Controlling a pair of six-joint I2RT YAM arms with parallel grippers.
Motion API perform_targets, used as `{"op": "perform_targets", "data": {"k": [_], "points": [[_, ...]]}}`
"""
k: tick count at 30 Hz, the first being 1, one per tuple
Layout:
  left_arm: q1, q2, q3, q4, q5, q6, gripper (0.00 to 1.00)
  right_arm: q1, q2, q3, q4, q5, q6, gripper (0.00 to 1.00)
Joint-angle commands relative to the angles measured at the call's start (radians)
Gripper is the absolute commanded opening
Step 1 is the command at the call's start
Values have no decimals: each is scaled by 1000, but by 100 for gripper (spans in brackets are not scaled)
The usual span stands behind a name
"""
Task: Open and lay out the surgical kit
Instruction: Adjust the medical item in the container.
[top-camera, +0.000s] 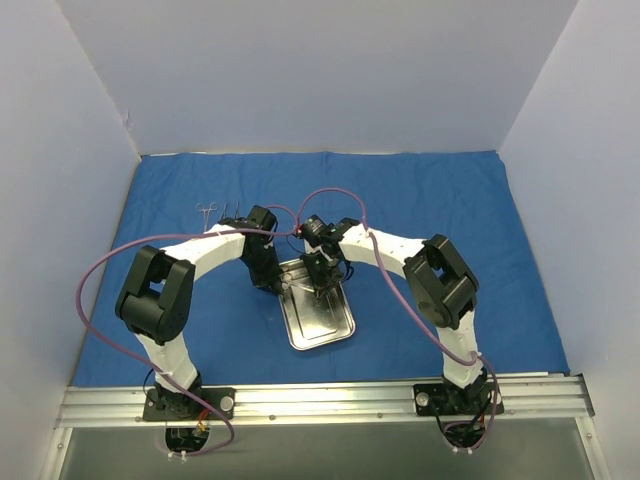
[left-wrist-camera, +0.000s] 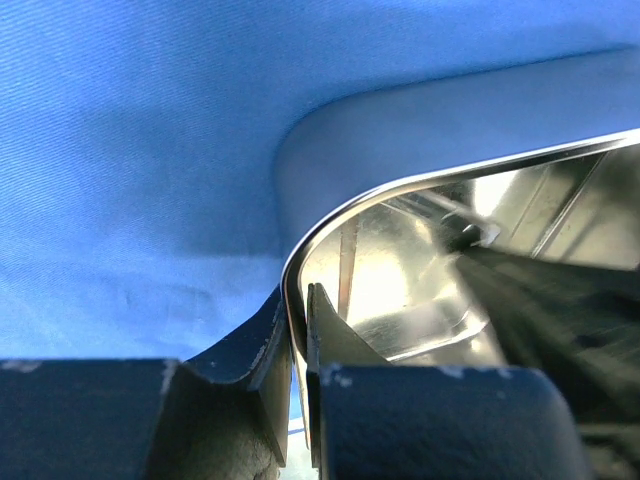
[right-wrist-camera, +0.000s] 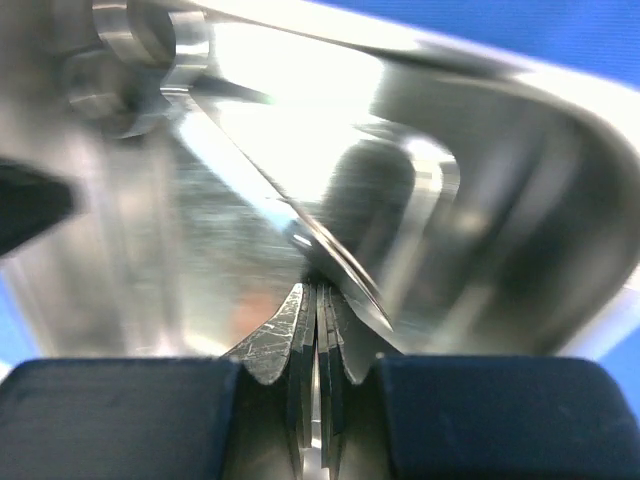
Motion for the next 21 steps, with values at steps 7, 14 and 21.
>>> {"op": "perform_targets", "data": {"k": [7, 14, 21], "points": [[-3, 4, 48, -49, -11, 52, 10, -14, -6, 49, -161, 266, -93, 0], [-3, -1, 68, -70, -22, 69, 10, -14, -63, 102, -151, 208, -162, 0], [-3, -3, 65, -64, -10, 72, 11, -17, -34, 149, -144, 193, -242, 32]]}}
